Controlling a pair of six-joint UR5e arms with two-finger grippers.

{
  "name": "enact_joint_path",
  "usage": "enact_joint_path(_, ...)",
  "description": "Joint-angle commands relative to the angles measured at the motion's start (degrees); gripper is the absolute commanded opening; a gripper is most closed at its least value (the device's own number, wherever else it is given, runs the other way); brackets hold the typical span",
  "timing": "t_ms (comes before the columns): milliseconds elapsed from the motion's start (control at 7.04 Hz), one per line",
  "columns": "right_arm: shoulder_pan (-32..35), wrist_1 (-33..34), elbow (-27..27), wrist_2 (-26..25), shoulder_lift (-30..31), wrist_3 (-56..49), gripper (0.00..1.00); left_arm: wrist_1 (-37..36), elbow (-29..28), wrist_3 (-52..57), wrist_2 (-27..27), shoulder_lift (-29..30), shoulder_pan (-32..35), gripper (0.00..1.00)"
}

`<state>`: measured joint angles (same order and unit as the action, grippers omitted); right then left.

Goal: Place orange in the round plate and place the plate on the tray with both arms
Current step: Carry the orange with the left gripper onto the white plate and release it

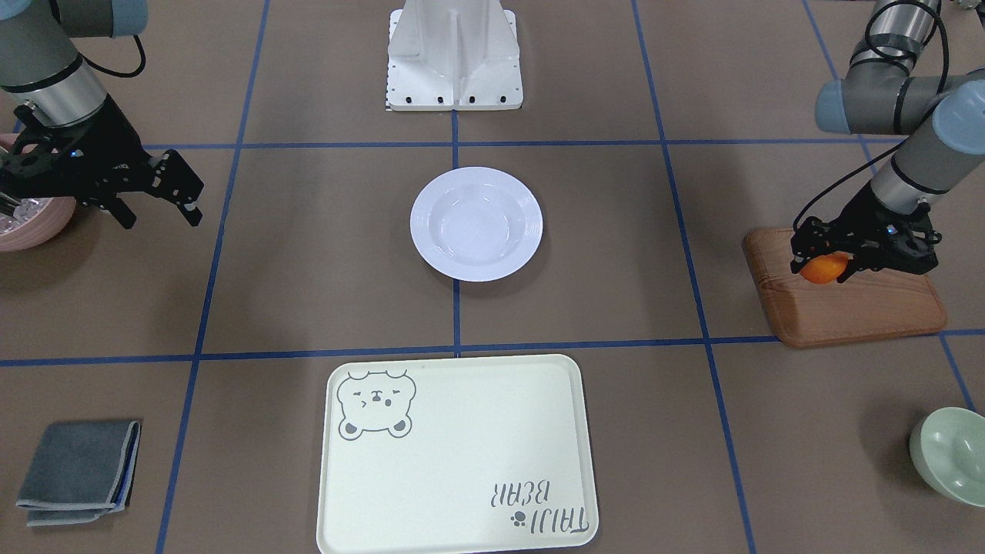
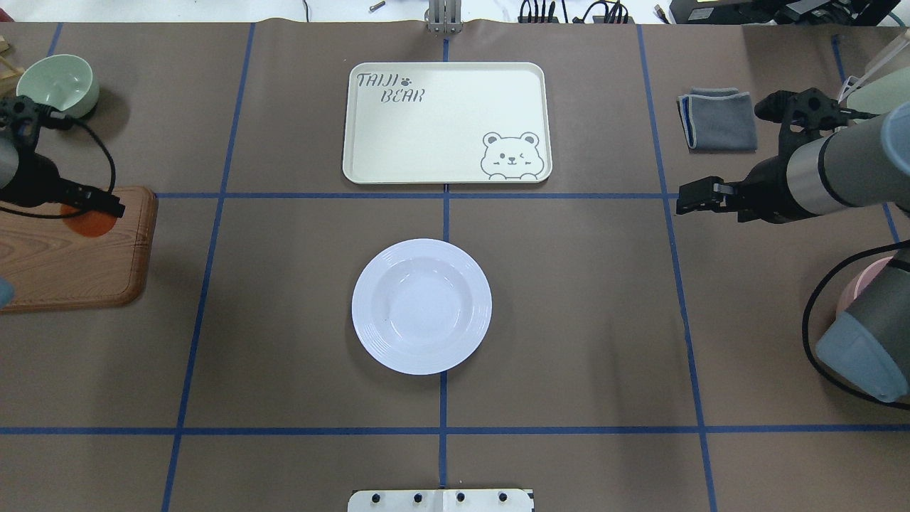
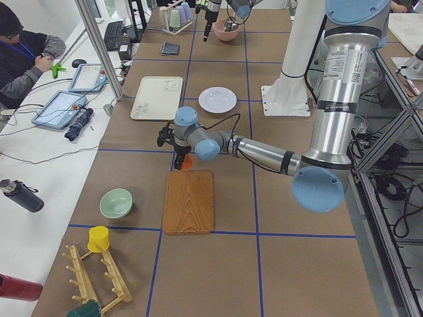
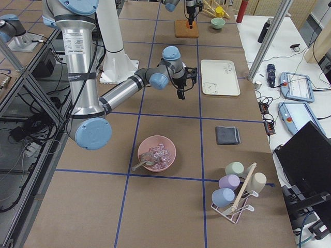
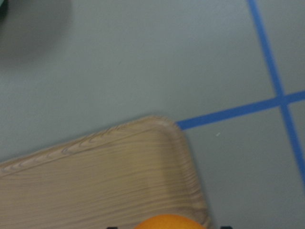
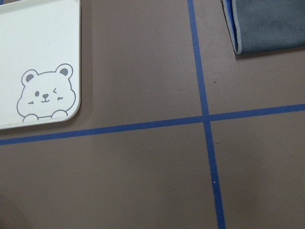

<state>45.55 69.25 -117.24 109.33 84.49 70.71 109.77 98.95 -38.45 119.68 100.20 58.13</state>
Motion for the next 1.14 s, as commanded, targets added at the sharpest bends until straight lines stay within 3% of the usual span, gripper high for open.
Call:
enact_joint_path(0, -4.8, -6.8, 0.3, -5.3, -0.6, 14.5, 0.99, -21.5, 6.9, -8.6, -3.9, 12.1, -3.8, 0.00)
enact_joint_path(284, -6.2, -11.9, 0.8, -7.4, -0.5, 20.4, 0.99, -33.8, 5.6, -25.5, -13.1, 26.4, -17.6, 0.00)
enact_joint_path(568, -7.7, -16.3, 3.0, -9.7, -0.6, 22.5, 0.99, -36.2, -2.1, -37.3, -17.5, 36.4, -25.8, 0.00)
enact_joint_path(710, -7.7, -16.9, 3.2, -9.7, -0.6, 22.5, 0.99, -35.6, -5.4, -39.4, -20.2, 37.9, -30.2, 0.00)
enact_joint_path(994, -7.8, -16.9, 3.2, -9.7, -0.6, 22.4, 1.00, -30.8, -10.0, -41.6, -20.6, 39.2, -33.2, 0.00)
